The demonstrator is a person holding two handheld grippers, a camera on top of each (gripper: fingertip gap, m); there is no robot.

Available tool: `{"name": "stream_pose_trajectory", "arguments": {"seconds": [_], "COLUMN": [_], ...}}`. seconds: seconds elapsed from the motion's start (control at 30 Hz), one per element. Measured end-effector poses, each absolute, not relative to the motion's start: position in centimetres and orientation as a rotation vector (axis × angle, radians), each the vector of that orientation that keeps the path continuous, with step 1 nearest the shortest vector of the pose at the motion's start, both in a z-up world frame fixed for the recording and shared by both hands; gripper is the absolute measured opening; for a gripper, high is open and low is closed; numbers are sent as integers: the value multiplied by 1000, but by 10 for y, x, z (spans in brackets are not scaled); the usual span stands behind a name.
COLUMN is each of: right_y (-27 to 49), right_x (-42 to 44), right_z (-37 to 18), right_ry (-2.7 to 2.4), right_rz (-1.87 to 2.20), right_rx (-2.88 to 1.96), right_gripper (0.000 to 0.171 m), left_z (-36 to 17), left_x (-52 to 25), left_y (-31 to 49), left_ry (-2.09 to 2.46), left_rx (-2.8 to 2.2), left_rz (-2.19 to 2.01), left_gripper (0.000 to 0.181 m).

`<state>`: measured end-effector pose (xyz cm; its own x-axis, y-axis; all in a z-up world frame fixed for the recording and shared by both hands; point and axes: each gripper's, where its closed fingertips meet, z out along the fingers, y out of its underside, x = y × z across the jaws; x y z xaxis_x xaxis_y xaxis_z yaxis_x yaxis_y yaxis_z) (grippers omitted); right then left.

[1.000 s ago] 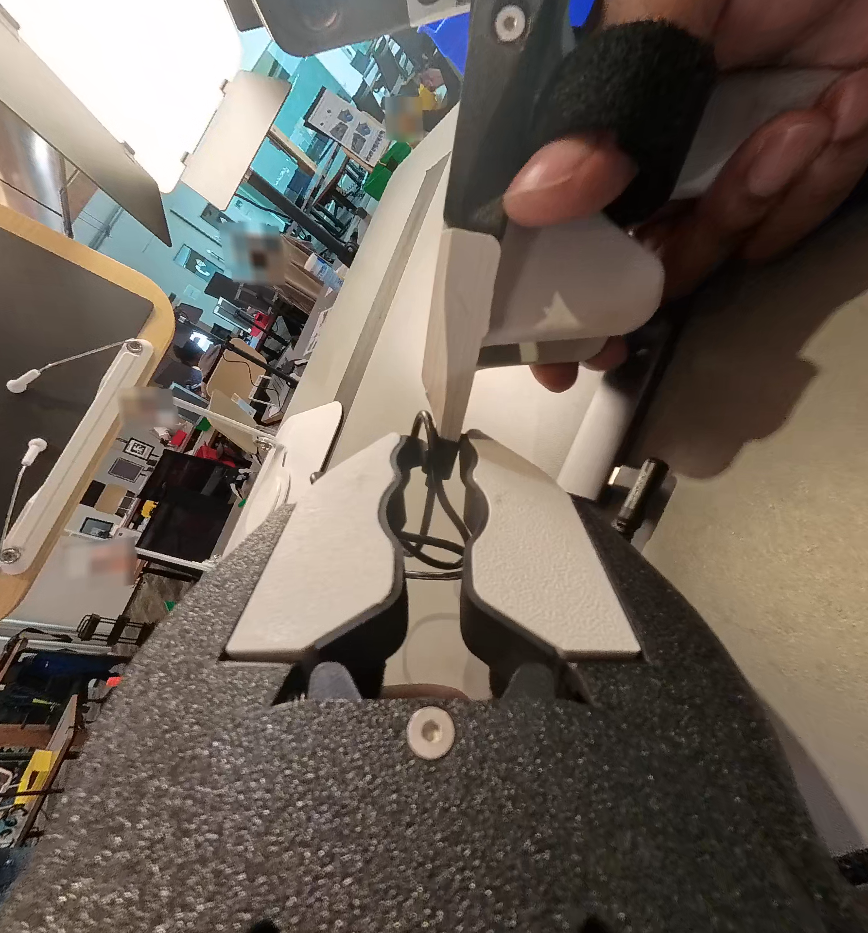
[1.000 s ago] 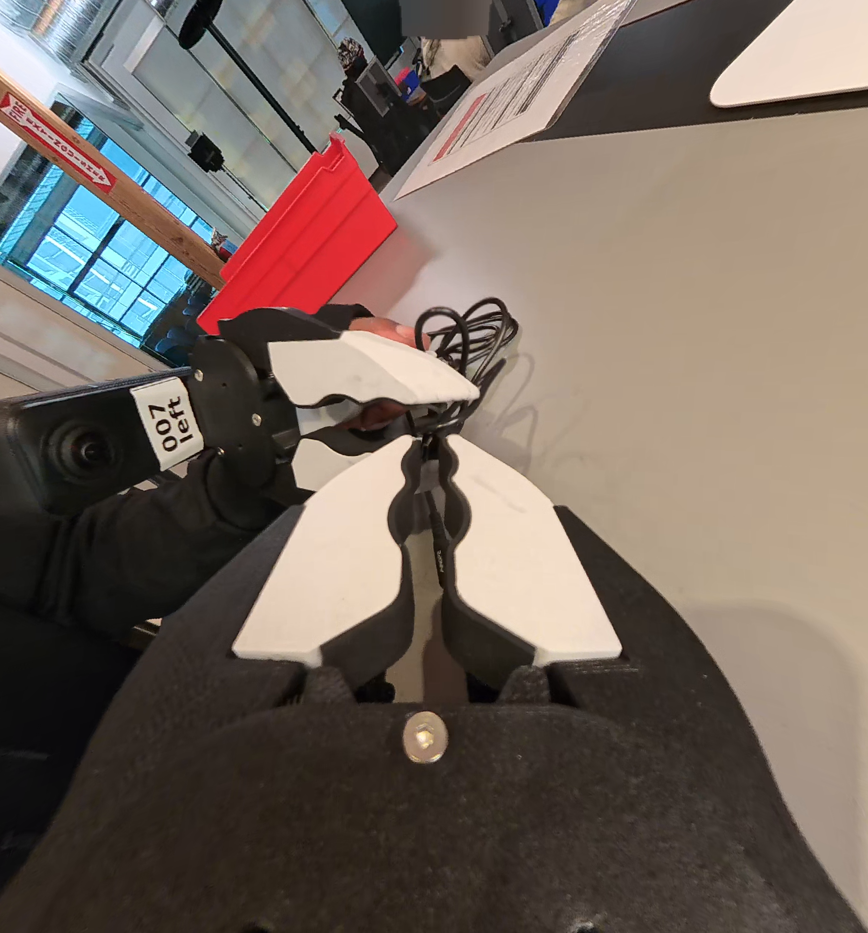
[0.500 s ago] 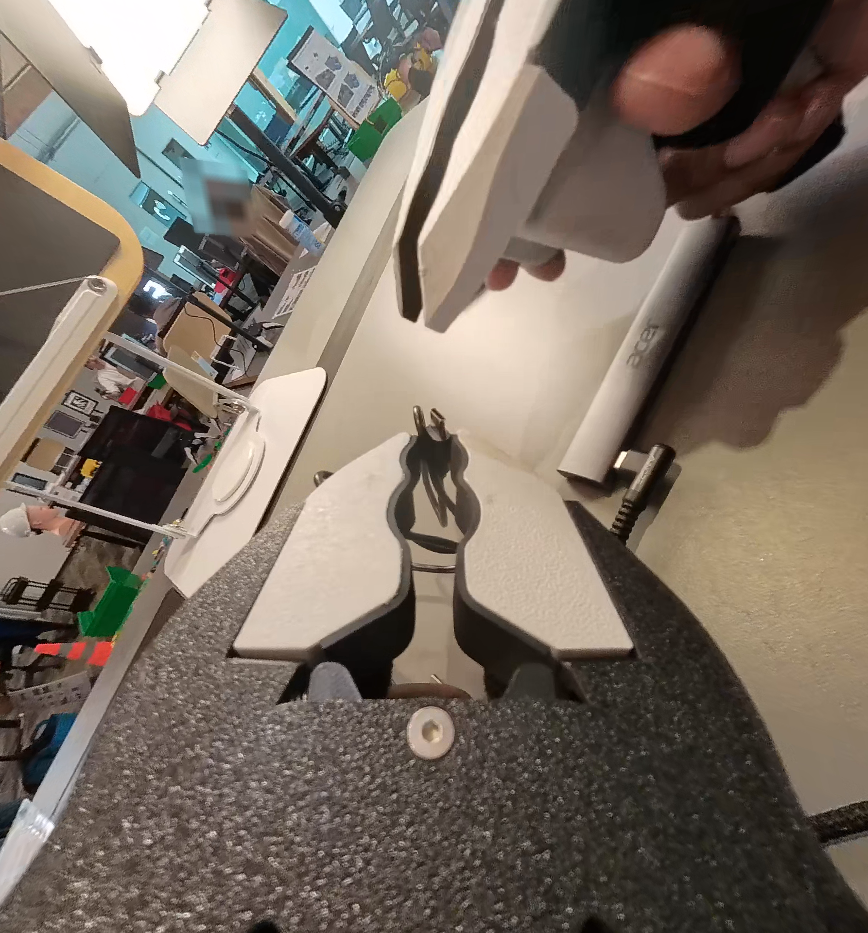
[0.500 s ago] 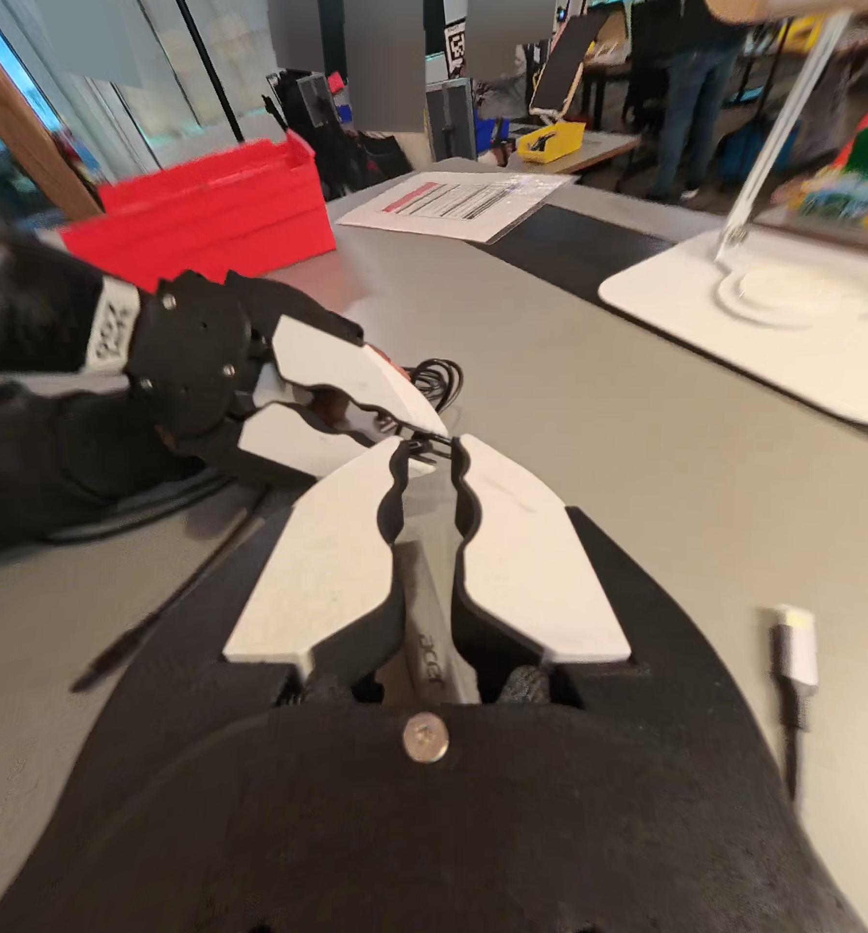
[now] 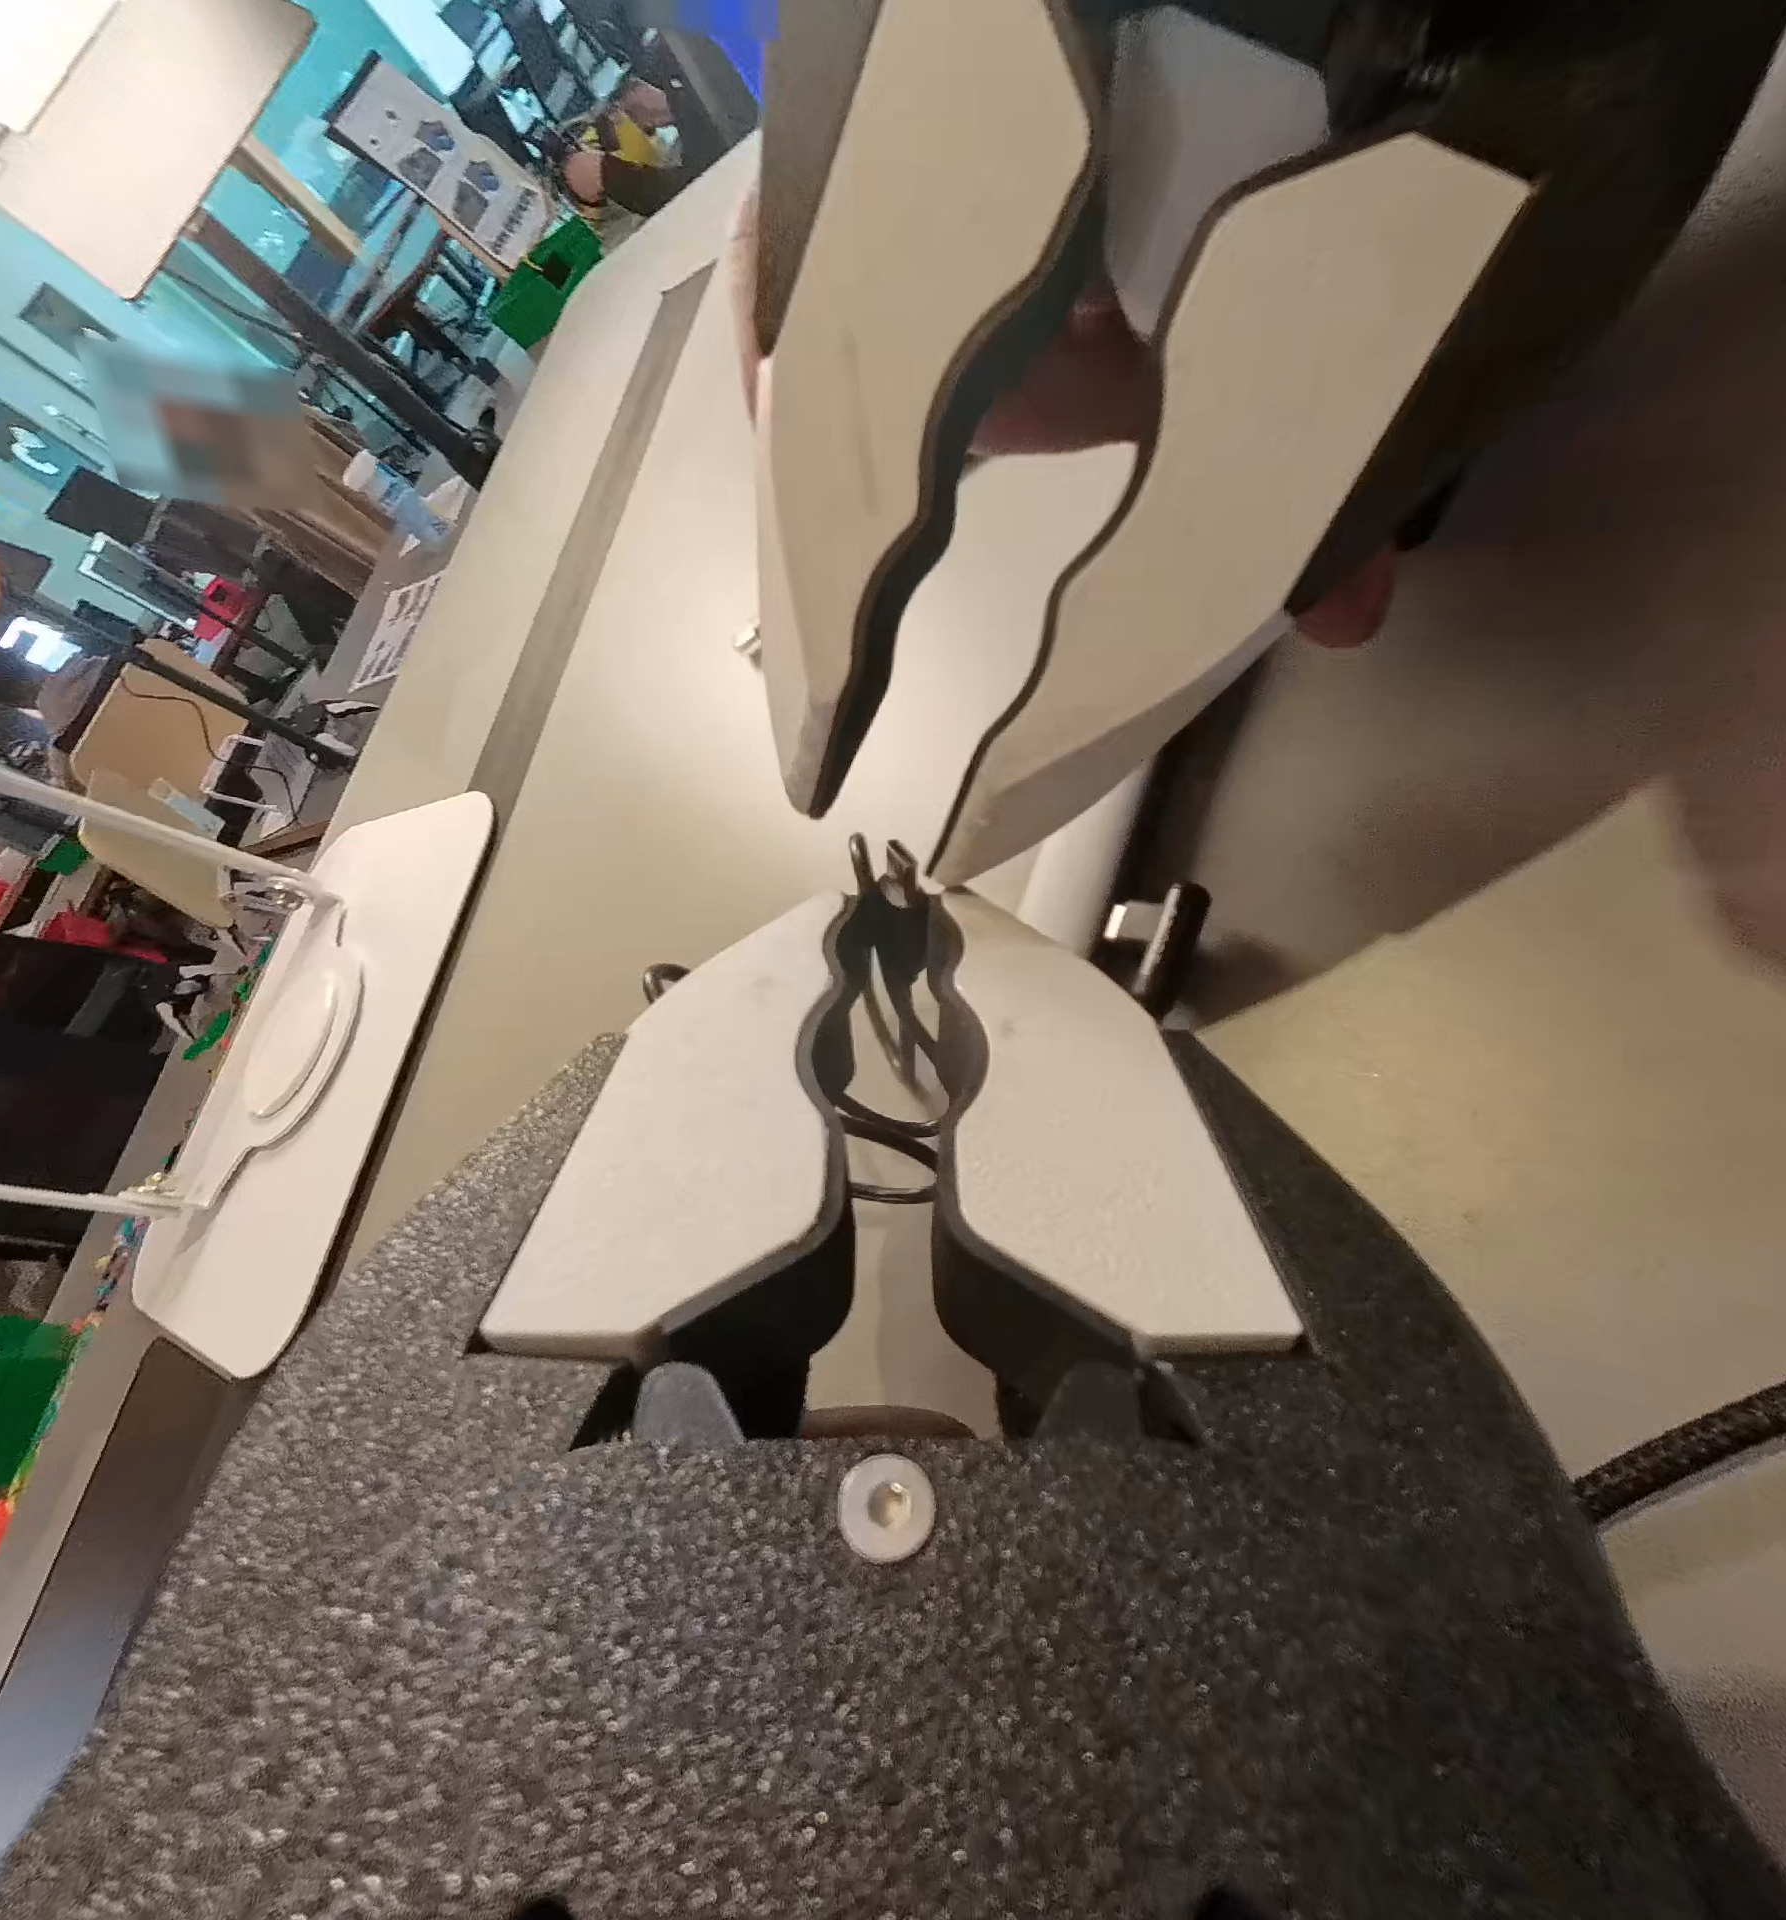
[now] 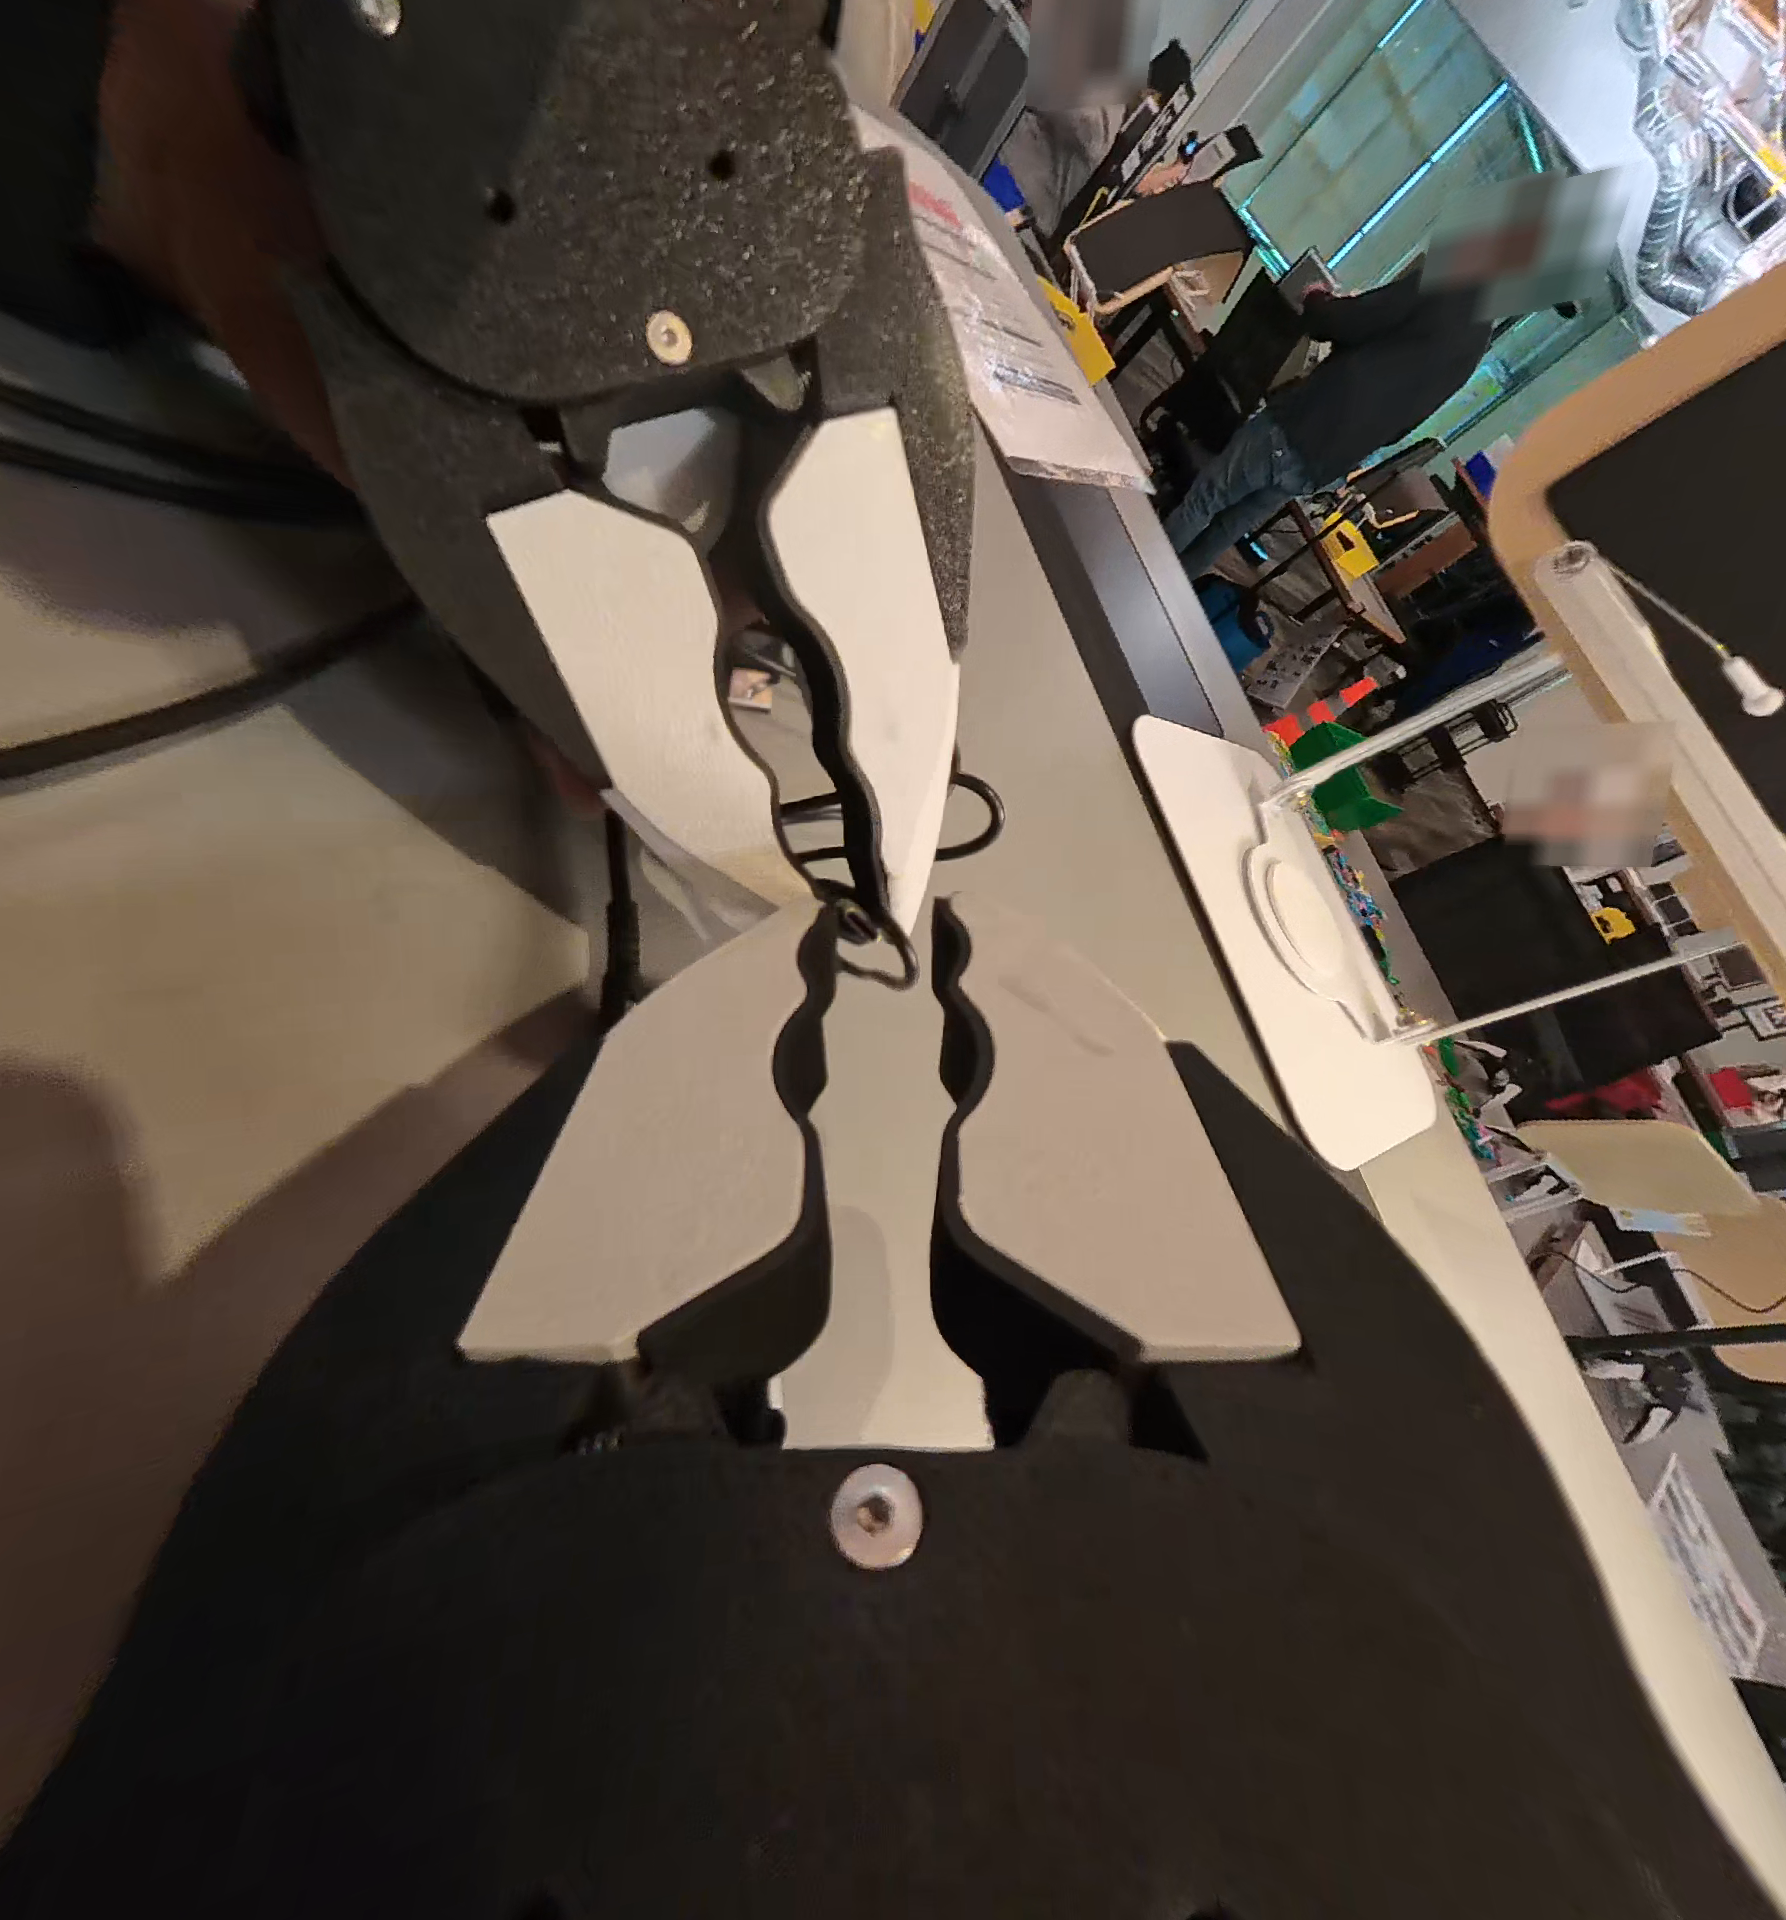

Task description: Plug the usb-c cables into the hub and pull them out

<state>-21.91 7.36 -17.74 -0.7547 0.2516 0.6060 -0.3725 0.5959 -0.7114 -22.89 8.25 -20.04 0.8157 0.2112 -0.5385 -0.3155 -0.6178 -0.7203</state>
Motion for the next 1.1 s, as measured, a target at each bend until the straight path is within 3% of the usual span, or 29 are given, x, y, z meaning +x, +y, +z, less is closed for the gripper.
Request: {"name": "stream_pose_trajectory", "arguments": {"seconds": [0.03, 1.1], "right_y": [74, 80], "right_x": [-219, -212], "right_z": [-180, -200], "right_ry": [-2139, -2240], "right_rz": [1141, 1090], "right_rx": [114, 209], "right_gripper": [16, 2], "left_z": [-203, -208], "left_x": [-227, -223], "left_y": [83, 83], "left_ry": [95, 126], "left_rx": [-2121, -2151], "left_rz": [749, 688], "left_gripper": [11, 17]}}
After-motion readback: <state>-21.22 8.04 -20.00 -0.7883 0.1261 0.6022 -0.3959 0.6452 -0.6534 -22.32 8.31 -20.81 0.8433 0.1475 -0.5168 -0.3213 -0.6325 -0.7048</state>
